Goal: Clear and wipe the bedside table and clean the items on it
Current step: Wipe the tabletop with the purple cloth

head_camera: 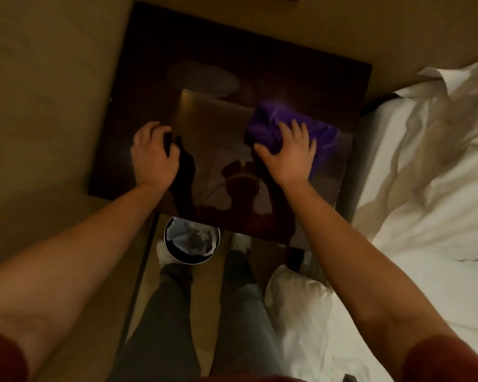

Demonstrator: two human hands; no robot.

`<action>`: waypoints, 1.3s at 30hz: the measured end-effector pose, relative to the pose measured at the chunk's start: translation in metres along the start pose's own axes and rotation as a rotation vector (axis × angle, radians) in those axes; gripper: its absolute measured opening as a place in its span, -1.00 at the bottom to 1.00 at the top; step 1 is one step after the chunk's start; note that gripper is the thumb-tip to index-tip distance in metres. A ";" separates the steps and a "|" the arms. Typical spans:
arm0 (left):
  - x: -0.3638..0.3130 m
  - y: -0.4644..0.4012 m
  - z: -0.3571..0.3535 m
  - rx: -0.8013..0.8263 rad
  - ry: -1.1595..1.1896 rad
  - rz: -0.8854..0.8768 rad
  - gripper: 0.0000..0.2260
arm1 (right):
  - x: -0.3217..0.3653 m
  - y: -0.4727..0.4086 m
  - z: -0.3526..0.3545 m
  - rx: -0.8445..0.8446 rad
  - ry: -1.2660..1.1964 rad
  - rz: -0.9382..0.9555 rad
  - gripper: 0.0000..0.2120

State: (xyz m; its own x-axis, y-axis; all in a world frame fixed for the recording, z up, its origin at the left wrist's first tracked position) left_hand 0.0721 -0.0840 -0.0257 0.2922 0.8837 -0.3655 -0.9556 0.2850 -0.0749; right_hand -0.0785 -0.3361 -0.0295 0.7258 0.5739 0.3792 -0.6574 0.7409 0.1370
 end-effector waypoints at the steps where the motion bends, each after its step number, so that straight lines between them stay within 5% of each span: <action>1: 0.008 -0.002 -0.001 0.008 -0.041 -0.015 -0.60 | 0.001 0.006 -0.007 0.010 0.002 0.003 -0.27; 5: 0.040 -0.022 -0.011 0.056 -0.144 -0.097 -0.46 | 0.000 0.010 -0.017 -0.197 -0.099 -0.196 -0.29; 15: 0.090 -0.024 -0.035 0.095 -0.322 -0.128 -0.32 | 0.014 -0.050 -0.053 -0.289 0.151 -0.400 -0.27; 27: 0.101 -0.027 -0.046 0.020 -0.355 -0.147 -0.31 | 0.093 -0.149 -0.081 -0.243 0.176 0.179 -0.19; 33: 0.104 -0.027 -0.048 0.000 -0.345 -0.159 -0.31 | 0.158 -0.122 -0.110 -0.154 0.158 0.465 -0.30; 39: 0.106 -0.026 -0.049 -0.019 -0.327 -0.152 -0.33 | 0.121 -0.056 -0.104 -0.141 0.139 0.614 -0.34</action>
State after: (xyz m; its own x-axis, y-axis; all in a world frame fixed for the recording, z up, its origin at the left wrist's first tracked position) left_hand 0.1262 -0.0158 -0.1079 0.4248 0.9047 -0.0333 -0.9000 0.4180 -0.1240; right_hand 0.0672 -0.2712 -0.0865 0.2513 0.9410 0.2269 -0.9355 0.2963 -0.1927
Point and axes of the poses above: each hand's wrist, its own y-axis away from the middle knuckle, its own z-axis out of the back of the hand, x = y × z, the point moved 2 cm from there along -y, towards the middle knuckle, and after that the axes turned 14 degrees about -x, right-handed, at the moved point
